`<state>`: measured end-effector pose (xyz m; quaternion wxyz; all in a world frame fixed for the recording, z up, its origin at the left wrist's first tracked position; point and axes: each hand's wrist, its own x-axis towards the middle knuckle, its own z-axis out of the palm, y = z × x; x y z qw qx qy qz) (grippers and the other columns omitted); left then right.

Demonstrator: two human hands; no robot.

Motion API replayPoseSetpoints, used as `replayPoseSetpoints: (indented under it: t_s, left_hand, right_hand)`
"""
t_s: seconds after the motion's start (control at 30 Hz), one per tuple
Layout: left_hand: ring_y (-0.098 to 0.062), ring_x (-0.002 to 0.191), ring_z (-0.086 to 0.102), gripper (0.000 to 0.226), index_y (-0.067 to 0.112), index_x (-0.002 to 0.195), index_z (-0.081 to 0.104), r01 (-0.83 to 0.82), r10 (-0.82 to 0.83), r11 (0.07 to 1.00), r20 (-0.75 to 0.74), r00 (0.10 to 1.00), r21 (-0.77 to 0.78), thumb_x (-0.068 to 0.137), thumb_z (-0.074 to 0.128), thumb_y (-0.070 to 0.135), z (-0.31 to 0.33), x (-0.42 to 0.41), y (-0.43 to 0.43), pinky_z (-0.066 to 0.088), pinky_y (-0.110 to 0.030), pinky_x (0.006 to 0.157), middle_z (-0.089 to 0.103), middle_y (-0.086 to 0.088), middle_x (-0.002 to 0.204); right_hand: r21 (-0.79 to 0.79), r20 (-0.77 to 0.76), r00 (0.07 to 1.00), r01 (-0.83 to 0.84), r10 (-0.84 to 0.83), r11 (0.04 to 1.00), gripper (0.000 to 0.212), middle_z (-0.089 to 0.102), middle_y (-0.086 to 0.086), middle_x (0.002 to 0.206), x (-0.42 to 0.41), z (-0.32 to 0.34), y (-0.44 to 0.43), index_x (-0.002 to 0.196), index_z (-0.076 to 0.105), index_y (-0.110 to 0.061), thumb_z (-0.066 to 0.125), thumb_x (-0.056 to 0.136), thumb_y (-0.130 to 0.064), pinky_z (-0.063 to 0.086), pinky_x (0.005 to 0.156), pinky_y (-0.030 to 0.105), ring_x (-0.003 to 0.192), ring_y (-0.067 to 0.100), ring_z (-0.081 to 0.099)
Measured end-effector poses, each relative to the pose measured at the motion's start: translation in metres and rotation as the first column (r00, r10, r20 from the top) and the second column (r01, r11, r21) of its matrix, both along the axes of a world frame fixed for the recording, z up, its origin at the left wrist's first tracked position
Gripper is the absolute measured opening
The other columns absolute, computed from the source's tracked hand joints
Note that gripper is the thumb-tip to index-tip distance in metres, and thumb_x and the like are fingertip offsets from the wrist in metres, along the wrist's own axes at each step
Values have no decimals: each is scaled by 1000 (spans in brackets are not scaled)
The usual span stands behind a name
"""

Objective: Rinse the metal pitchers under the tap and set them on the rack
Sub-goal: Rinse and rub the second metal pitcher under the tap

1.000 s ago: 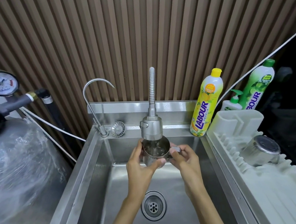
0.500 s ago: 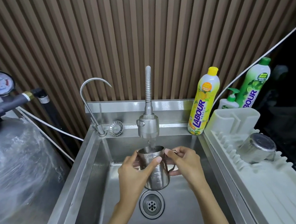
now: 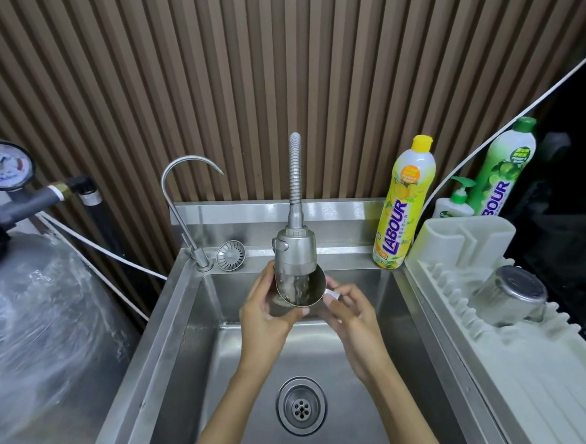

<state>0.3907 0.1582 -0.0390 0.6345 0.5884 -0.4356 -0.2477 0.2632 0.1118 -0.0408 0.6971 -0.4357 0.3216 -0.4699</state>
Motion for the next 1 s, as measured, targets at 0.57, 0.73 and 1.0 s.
replayPoseSetpoints:
  t_s: [0.57, 0.73, 1.0]
  left_hand:
    - [-7, 94, 67, 45, 24, 99, 70, 138, -77, 957, -236, 969, 254, 57, 86, 25, 2, -16, 16, 46, -8, 75, 75, 6, 95]
    - [-11, 108, 63, 72, 11, 125, 55, 93, -65, 992, -294, 954, 81, 60, 79, -9, 1, -13, -1, 50, -18, 90, 69, -3, 115]
    - [-1, 107, 44, 89, 18, 128, 55, -177, 151, 982, 295, 944, 62, 47, 88, 32, 22, -4, 10, 27, 3, 87, 46, 26, 107]
  right_hand:
    - [-442, -763, 517, 22, -389, 897, 20, 65, 1, 76, -14, 56, 13, 71, 52, -21, 65, 83, -26, 45, 74, 32, 75, 23, 58]
    - [-291, -430, 871, 116, -238, 950, 15, 69, -8, 104, -7, 33, 5, 77, 55, -14, 58, 87, -3, 47, 81, 14, 96, 8, 64]
    - [138, 64, 994, -93, 84, 986, 17, 54, 23, 94, 8, 1, 0, 75, 49, -6, 51, 92, -7, 57, 80, 35, 88, 31, 57]
